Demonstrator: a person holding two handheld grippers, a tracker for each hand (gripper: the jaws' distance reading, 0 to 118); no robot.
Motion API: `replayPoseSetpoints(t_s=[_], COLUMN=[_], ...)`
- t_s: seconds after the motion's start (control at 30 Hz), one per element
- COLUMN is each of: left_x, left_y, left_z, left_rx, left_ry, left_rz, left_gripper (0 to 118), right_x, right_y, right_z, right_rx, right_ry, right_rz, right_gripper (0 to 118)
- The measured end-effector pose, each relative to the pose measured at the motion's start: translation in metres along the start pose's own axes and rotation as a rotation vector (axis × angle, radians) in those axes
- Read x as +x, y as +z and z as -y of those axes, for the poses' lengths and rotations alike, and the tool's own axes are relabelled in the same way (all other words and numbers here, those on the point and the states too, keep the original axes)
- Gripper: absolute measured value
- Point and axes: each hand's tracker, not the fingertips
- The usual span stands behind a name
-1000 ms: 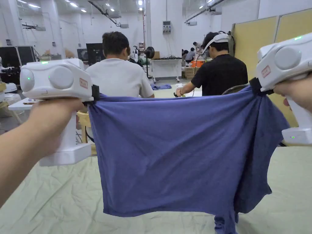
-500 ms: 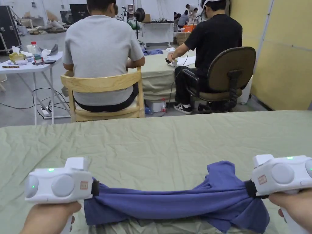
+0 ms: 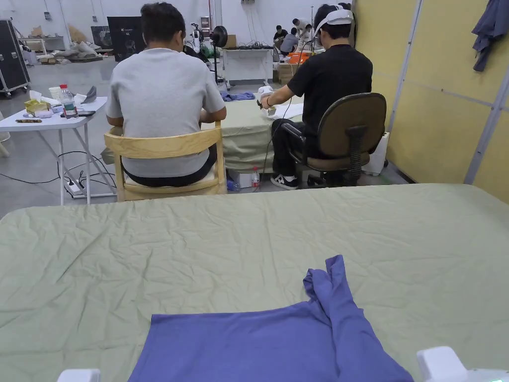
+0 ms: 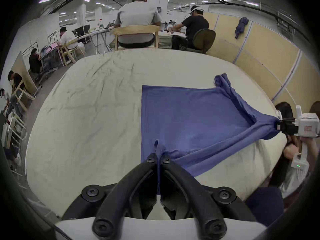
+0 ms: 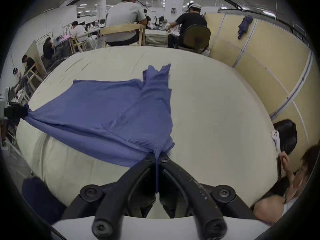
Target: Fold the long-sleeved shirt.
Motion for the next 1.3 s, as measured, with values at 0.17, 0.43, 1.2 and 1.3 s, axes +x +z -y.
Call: replayPoseSetpoints(t_s=[0.17, 0.43, 1.2, 1.3], left_x=[0.01, 0.011, 0.047, 0.094], left_y=[0.024, 0.026, 0.08, 0.082], left_z=[0.088, 0.158, 0.088, 0.088], left_rx=[-0.056, -0.107, 0.044, 0.04], left_ry=[-0.035, -0.03, 0.0, -0.028], left_rz=[0.002, 0.009, 0.027, 0.114], left_gripper=[0, 0, 0, 0], right_x=[-0.013, -0.025, -0.012, -0.007], right_y=[0.03, 0.036, 0.063, 0.067], right_z=[0.062, 0.118, 0.118, 0.128], right_rx=[-0.033, -0.101, 0.078, 0.104], right_ry=[0.058, 0.042, -0.222, -0.253], right_rz=[0.013, 0.011, 0.036, -0.005], right_gripper=[5, 5, 2, 2])
